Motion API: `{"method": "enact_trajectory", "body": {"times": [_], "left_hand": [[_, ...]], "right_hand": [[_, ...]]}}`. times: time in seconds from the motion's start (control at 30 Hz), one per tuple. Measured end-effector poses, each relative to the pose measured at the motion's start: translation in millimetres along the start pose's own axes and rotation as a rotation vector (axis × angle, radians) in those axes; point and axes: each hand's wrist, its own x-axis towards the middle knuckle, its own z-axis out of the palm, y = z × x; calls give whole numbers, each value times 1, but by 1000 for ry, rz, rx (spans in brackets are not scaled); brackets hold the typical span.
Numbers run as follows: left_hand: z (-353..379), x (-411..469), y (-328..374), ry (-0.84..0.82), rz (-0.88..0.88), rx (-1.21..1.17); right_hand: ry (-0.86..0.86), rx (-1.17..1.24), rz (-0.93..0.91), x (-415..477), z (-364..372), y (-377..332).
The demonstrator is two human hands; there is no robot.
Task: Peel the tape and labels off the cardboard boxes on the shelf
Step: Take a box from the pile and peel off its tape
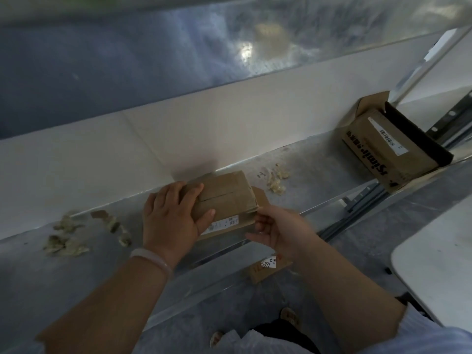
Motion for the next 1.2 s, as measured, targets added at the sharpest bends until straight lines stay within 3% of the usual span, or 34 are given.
{"method": "enact_trajectory", "body": {"times": [0.17, 0.33, 0.5, 0.7, 0.87, 0.93, 1.07, 1.2], "left_hand": [[0, 0, 0, 10, 6, 2], [-1, 0, 0, 3, 5, -3], [0, 0, 0, 4, -1, -5], [2, 0, -2, 25, 12, -17], [4, -1, -3, 55, 37, -17], [3, -1, -3, 61, 42, -21], [2, -2, -2, 58, 30, -21], [1, -1, -2, 49, 30, -18]], "right_hand": [[202, -144, -74, -7, 2, -2], [176, -322, -29, -12, 9, -4], [238, -384, -155, -14, 15, -6], [374, -852, -408, -9, 10, -20], [438, -1003, -588, -4, 14, -48], [410, -992, -593, 3, 13, -51], [339, -702, -507, 21, 12, -45], [153, -513, -421, 22, 12, -45]]}}
